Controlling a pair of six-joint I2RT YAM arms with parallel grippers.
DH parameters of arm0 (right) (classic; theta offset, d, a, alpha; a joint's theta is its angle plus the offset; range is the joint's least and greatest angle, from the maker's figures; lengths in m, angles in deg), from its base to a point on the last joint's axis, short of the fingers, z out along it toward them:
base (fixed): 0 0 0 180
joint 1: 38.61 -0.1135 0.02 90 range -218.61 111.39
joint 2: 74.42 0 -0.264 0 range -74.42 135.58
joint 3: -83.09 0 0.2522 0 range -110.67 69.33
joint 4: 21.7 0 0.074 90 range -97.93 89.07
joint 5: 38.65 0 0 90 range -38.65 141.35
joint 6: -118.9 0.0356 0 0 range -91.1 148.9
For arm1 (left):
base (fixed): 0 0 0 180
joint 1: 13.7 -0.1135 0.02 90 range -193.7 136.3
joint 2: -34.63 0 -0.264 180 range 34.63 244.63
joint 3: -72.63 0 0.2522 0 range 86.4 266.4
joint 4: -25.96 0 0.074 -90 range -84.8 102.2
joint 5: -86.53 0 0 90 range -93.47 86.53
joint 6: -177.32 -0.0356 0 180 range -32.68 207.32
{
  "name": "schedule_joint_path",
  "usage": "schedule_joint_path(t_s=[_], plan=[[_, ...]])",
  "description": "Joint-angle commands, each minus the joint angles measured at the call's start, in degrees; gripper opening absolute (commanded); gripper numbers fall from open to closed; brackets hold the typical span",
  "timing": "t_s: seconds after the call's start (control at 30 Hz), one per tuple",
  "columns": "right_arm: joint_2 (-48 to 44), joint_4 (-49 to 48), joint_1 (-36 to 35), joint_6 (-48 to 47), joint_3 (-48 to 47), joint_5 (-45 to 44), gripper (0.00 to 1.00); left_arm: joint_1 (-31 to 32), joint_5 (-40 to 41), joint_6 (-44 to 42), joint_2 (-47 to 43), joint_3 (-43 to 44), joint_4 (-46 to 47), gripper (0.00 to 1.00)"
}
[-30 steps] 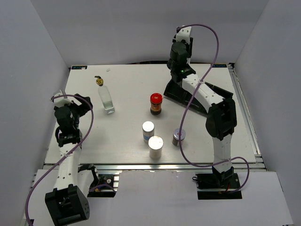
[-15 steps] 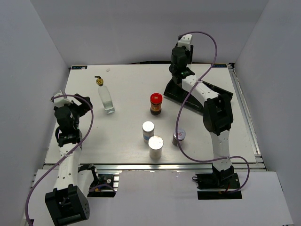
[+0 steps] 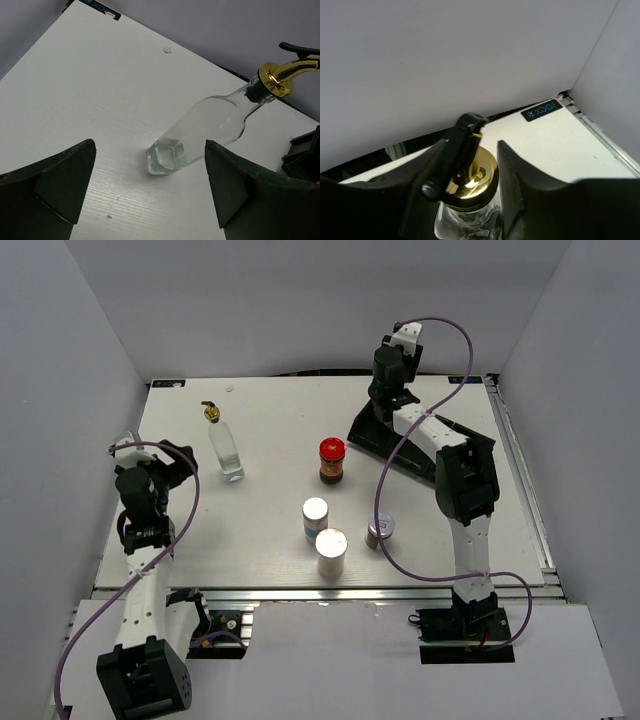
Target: Organize the condiment bottles
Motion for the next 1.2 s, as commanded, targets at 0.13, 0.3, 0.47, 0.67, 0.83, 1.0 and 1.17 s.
schedule_joint_path(t_s=[0.13,0.3,0.47,0.67,0.83,1.0,1.17], plan=[[-6.66,-0.63,0.08,5.74,3.08,2.45,0.86,0.14,-1.77,-1.28,-3.89,0.66,-1.01,0.98],[-9.04,5.51,0.08,7.24,1.68,4.04,0.89,0.22,-4.93,-0.75,-3.54,0.65,-0.3,0.98],[-14.39,8.69,0.43,7.77,6.06,6.06,0.89,0.57,-8.8,-1.1,-1.09,0.57,0.93,0.98],[-23.71,13.34,2.27,9.0,13.1,12.89,0.9,3.29,-11.35,-3.73,0.33,-0.05,3.12,0.98],[-31.0,20.55,4.12,9.44,17.04,20.38,0.89,8.73,-9.34,-8.47,4.0,3.19,2.17,0.98],[-41.19,20.3,7.54,11.89,25.48,27.32,0.89,13.14,0.25,-11.82,12.09,10.67,0.31,0.98],[-49.8,19.85,10.53,12.6,33.57,33.2,0.89,15.25,1.82,-12.26,16.67,15.67,2.6,0.98]])
